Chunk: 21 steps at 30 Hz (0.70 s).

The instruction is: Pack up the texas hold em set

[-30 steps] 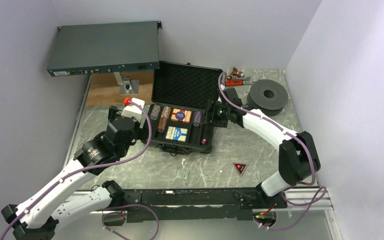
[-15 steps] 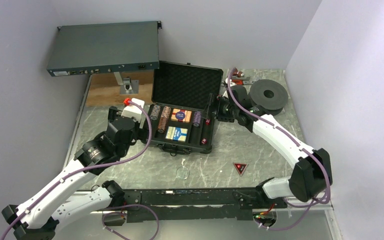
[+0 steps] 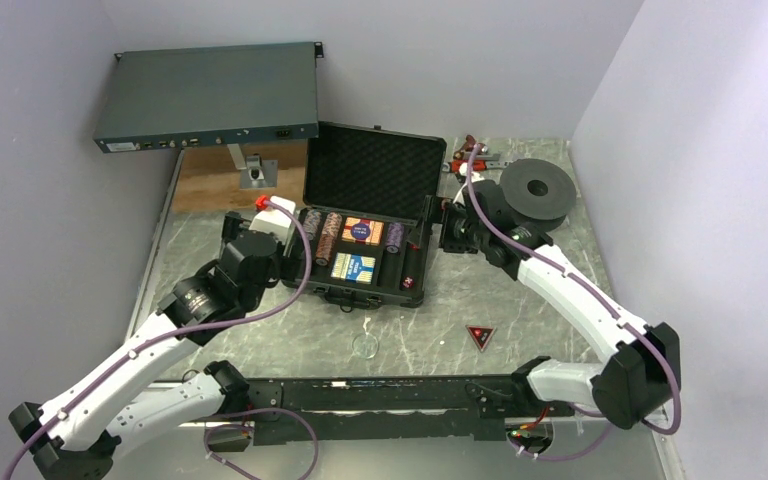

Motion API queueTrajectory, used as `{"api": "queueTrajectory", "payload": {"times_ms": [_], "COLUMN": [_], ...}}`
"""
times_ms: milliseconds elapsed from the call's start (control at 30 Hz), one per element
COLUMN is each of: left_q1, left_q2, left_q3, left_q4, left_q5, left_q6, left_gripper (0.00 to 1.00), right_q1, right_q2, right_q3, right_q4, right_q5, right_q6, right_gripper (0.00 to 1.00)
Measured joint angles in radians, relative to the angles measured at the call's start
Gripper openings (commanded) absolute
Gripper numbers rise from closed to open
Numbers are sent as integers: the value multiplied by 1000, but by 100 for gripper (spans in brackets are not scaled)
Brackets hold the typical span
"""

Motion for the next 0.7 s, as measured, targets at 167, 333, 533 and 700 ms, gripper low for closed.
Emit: {"api": "queueTrajectory", "payload": {"times_ms": [167, 333, 533, 700], "left_q1": [0, 1, 1, 0], "left_q2": [0, 13, 21, 18], "left_q3": [-5, -5, -5, -20], "left_q4": [9, 8, 10, 28], "left_q5": [11, 20, 48, 108], "left_q6": [16, 20, 24, 39], "left_gripper": [99, 99, 98, 94], "right_q1": [0, 0, 0, 0], "right_q2": [-59, -92, -142, -150], "right_q3": [-23, -27, -35, -37], "right_q4": [-40, -98, -189, -284], "right_q5": [26, 55, 101, 150], "right_q6": [6, 23, 31, 48], "right_gripper": [100, 100, 100, 100]}}
